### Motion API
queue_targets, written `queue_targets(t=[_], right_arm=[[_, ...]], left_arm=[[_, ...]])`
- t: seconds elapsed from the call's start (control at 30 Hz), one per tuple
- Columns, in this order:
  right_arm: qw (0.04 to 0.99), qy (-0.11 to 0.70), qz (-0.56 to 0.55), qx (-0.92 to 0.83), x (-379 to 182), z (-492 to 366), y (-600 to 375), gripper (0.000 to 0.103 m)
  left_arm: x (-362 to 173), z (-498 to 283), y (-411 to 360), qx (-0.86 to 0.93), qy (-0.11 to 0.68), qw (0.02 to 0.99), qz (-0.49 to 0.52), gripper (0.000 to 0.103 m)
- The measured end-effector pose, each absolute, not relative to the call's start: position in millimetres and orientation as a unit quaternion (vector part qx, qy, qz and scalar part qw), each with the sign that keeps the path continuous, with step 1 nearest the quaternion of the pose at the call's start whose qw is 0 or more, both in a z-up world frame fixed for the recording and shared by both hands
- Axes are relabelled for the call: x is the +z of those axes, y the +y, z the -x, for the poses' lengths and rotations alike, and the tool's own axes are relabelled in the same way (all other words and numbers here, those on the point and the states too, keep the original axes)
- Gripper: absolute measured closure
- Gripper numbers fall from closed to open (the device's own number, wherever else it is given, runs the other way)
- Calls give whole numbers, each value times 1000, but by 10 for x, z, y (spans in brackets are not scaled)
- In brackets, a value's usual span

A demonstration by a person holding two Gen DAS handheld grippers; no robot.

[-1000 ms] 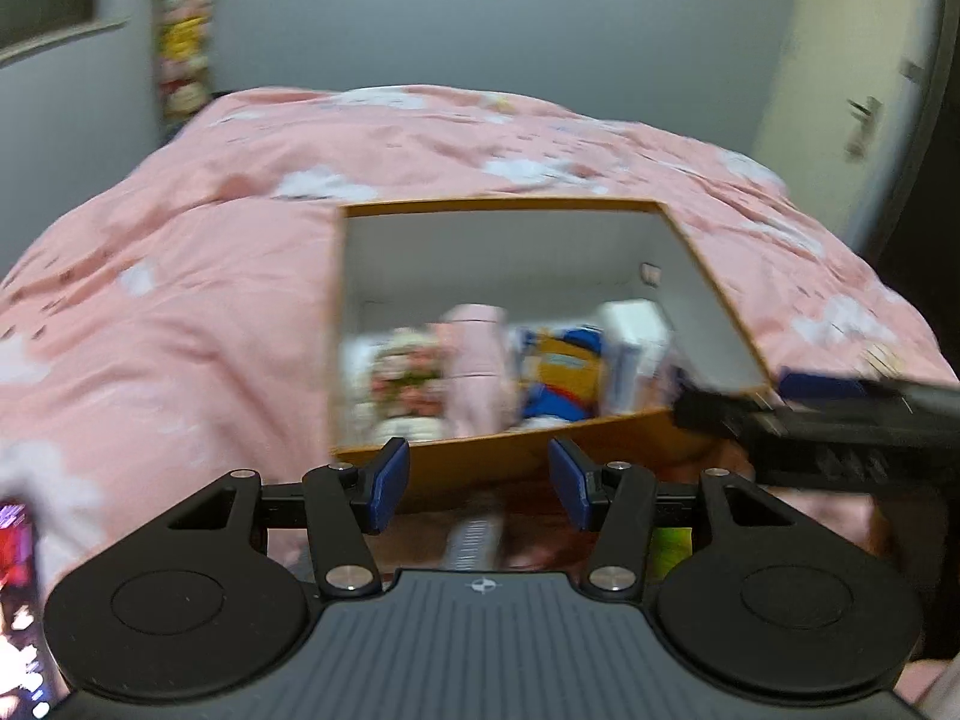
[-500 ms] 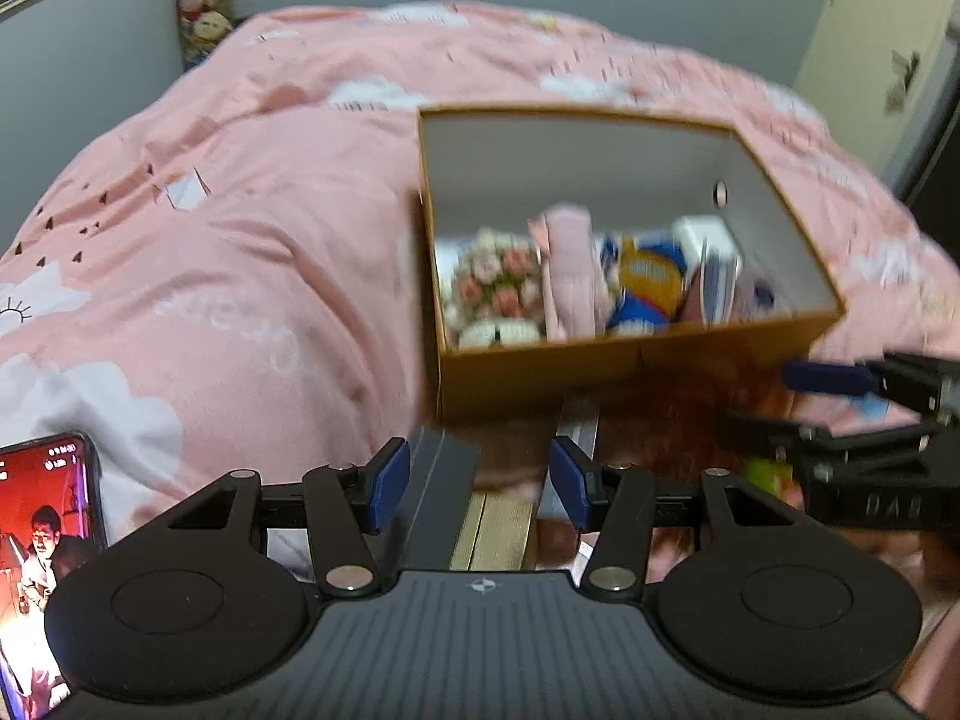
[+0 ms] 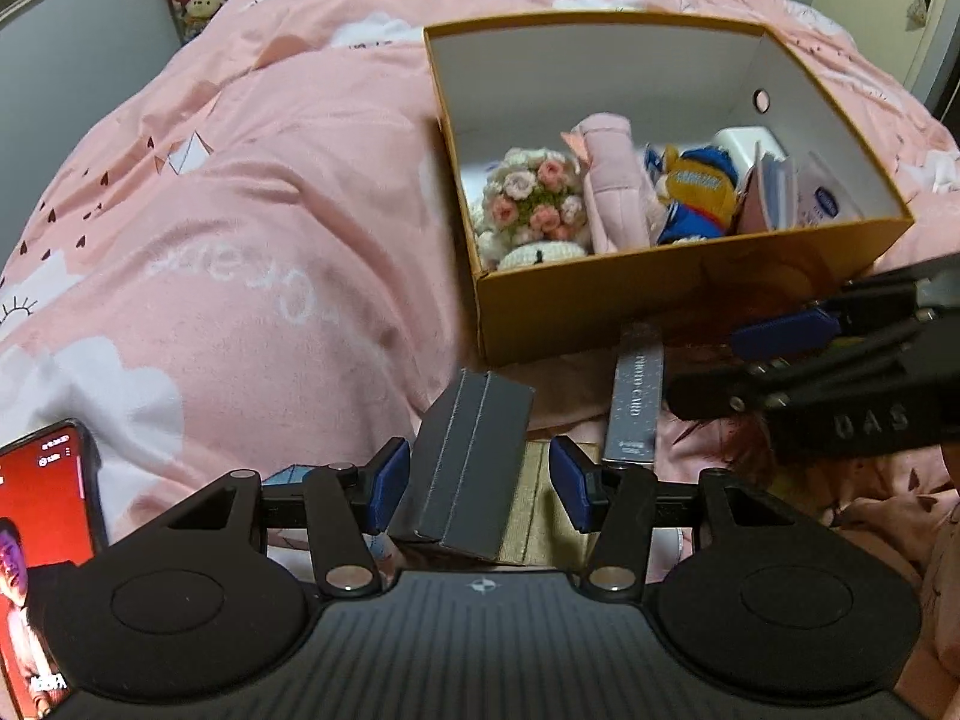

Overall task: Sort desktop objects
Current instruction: 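Grasp the grey box with the left tool while the right tool grasps the PHOTO CARD box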

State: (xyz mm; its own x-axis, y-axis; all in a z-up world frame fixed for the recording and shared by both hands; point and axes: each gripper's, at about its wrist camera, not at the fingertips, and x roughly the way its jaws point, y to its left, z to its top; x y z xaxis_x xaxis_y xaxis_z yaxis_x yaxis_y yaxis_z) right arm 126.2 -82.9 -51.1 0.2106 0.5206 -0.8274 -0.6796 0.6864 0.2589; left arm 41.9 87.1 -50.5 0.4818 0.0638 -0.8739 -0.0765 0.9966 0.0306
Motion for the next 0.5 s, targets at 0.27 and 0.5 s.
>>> queue_targets(t=[0.27, 0.5], right_arm=[[750, 551, 50, 362, -766, -1460, -559, 40], [748, 567, 78, 337, -926, -1499, -372, 34]], left_arm=[[-645, -481, 904, 32, 529, 848, 1, 43], [-721, -536, 950, 34, 536, 843, 13, 43]])
